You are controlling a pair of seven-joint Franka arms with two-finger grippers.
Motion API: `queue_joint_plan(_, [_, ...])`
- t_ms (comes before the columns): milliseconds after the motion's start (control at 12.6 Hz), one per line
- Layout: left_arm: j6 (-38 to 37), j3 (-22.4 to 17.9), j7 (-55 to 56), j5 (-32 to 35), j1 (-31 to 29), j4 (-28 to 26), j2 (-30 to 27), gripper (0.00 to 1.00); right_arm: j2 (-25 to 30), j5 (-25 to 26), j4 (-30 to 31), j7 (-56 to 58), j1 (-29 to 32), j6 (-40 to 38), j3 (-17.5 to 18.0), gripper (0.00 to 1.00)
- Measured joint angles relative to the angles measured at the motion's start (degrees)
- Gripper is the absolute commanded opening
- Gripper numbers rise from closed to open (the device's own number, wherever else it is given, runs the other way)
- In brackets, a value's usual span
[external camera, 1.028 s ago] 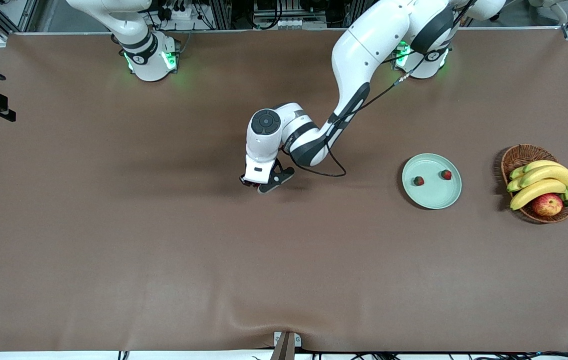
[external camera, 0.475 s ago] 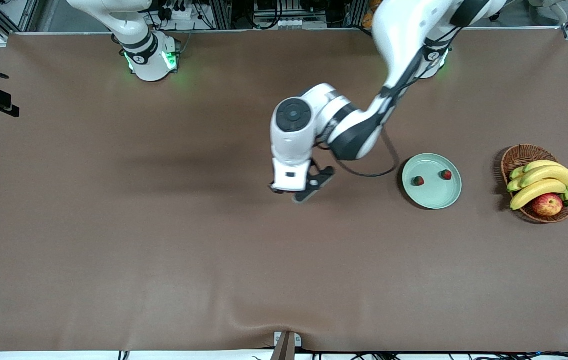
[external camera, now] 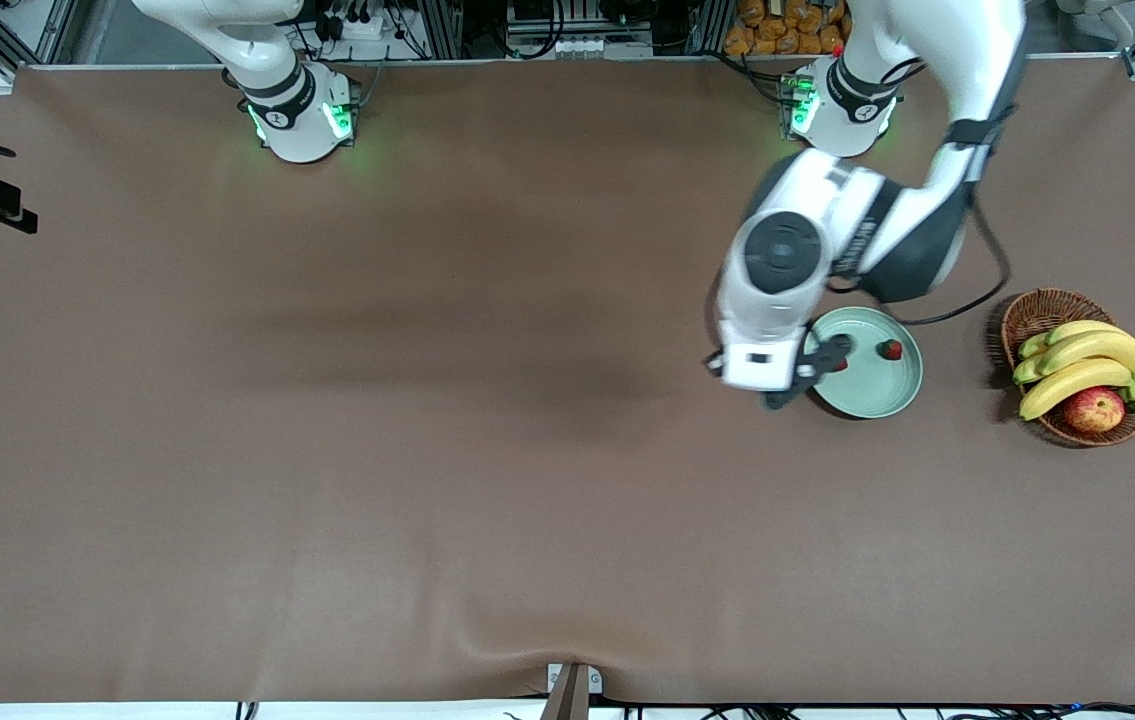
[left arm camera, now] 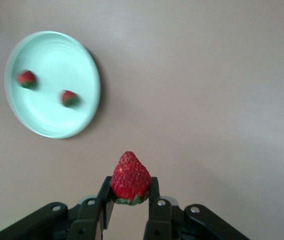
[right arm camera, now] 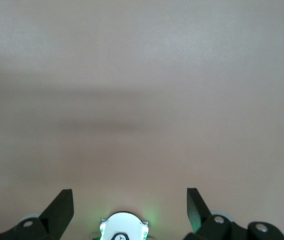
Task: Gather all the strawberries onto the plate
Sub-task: 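Carry the strawberry onto the plate with the left gripper and open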
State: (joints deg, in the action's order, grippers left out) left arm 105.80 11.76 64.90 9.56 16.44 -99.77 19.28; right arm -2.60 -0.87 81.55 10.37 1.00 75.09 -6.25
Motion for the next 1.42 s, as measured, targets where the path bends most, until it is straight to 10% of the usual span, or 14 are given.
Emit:
queue_joint_plan(554, [1.8,-0.1,-25.9,0.0,-16.5,-15.4,-0.7,0.02,0.0,0.0,-0.9,0.0,-1.8,0.7,0.3,1.00])
queue_joint_plan(870, [7.3,-0.1,-37.2,0.0,-22.4,-15.9,2.2,1.00,0.0,0.0,-1.0,0.0,-4.0,0.6,-1.0,1.00])
queue_joint_plan(1424, [6.6,2.5,-37.6,-0.3,-22.2,-8.6,2.0,1.00,-0.1,0.0,-0.9,0.0,-3.9,0.6,-2.2,1.00])
